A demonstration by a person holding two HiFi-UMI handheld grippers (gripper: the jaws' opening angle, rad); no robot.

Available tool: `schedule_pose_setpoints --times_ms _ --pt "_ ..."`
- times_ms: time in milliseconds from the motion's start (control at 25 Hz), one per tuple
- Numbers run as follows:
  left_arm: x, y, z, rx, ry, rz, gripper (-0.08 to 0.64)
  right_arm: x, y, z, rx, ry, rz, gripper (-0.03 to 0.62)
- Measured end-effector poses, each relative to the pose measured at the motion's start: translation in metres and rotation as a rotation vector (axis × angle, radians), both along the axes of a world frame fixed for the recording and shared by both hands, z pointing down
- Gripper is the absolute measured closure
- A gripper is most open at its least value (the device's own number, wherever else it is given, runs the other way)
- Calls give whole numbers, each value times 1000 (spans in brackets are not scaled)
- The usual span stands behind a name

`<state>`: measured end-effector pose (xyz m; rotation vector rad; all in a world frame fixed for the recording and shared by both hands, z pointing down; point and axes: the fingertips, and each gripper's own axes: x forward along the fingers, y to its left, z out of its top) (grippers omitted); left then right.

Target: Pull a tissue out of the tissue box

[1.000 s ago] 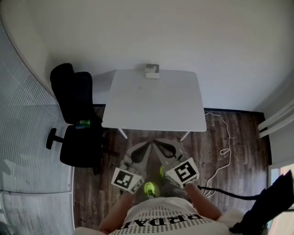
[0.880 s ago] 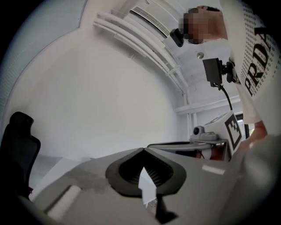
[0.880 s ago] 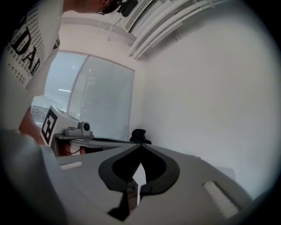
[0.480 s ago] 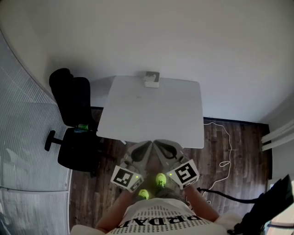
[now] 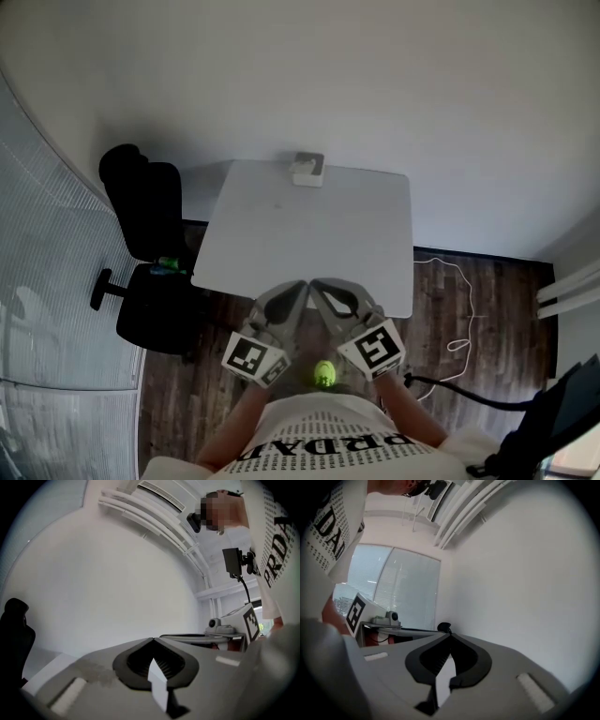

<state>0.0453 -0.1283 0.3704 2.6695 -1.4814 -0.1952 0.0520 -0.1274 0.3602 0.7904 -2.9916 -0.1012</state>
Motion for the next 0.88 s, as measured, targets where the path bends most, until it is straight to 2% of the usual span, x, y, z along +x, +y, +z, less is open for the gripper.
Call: schedule_pose_setpoints --times_ms 240,520,680,880 --pt "-7 -17 -4 4 9 -33 569 -7 -17 -5 17 5 -43 586" --pt "-34 -44 6 -10 21 -57 568 -34 -42 2 3 16 -79 586" --pt "-44 -75 0 3 51 -45 568 -45 -72 1 10 26 -64 586" --pt "-57 -117 -6 20 33 0 568 -58 -114 -8 23 23 -26 585"
